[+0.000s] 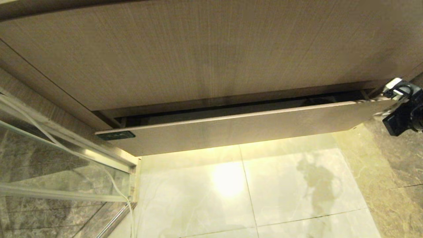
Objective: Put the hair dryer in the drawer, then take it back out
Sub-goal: Close the drawer
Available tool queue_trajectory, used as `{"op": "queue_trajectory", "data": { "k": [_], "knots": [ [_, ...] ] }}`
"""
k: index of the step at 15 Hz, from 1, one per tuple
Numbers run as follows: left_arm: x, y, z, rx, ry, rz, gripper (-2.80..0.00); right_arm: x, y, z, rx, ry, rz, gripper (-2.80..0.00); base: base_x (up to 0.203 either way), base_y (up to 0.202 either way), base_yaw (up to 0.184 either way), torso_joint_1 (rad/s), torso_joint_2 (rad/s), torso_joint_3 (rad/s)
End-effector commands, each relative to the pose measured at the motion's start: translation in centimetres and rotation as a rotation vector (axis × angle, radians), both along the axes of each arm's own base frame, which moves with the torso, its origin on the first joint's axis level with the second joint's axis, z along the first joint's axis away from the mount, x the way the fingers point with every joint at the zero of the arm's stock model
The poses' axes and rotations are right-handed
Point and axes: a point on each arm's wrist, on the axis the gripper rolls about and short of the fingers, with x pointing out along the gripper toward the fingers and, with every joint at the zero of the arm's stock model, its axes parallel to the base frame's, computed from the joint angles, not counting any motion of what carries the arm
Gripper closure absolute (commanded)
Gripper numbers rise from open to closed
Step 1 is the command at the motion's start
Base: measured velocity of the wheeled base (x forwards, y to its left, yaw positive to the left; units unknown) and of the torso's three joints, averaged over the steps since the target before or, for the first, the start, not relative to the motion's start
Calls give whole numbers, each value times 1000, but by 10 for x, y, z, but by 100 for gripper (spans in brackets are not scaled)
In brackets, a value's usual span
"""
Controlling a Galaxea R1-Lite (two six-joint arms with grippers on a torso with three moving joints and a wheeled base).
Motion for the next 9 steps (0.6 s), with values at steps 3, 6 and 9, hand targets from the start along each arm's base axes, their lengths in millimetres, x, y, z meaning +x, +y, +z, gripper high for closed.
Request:
{"op": "queue_trajectory", "data": {
  "k": [3,6,9],
  "knots": [
    [0,0,0,0,0,0,-280,-4,4,10,-22,-63,29,0,0,0,0,0,0,0],
    [0,0,0,0,0,0,-280,-4,4,10,-22,-63,29,0,0,0,0,0,0,0],
    [0,0,0,0,0,0,-280,8,7,-8,-54,-77,98,0,0,0,0,0,0,0]
  ]
}}
